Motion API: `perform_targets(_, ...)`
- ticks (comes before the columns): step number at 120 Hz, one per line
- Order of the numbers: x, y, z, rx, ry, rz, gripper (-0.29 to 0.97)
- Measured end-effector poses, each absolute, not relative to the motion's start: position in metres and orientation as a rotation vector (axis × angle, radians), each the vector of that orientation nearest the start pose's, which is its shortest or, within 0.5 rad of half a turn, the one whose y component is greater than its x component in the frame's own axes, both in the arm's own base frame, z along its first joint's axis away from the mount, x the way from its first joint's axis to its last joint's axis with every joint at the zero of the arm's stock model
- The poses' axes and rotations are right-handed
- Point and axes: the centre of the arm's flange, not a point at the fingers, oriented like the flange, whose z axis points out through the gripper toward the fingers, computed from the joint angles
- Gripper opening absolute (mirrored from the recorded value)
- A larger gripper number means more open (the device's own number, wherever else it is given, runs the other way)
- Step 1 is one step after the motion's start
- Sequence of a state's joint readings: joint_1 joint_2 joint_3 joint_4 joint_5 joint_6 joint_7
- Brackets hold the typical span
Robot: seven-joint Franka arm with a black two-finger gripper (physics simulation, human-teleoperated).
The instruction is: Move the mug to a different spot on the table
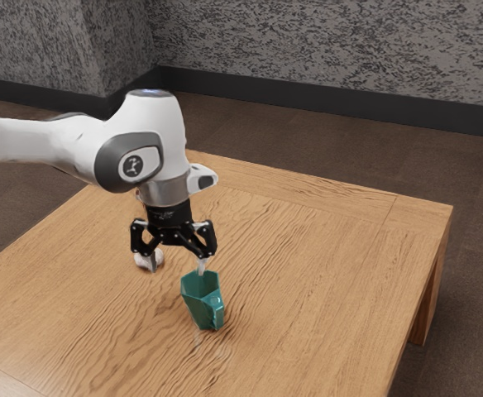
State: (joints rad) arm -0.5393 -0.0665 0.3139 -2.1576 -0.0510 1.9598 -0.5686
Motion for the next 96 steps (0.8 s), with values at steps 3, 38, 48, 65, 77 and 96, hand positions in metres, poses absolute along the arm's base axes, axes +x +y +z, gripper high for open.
perform_targets(3,0.494,-0.123,0.412,-3.086,-0.599,0.226,0.68)
perform_targets(38,0.510,-0.145,0.376,-2.980,-0.996,0.132,0.68)
perform_targets(48,0.515,-0.150,0.366,-2.955,-1.094,0.091,0.68)
perform_targets(65,0.510,-0.169,0.356,-2.883,-1.130,-0.051,0.67)
perform_targets(77,0.507,-0.184,0.356,-2.831,-1.143,-0.172,0.65)
perform_targets(96,0.513,-0.172,0.359,-2.739,-1.323,-0.261,0.67)
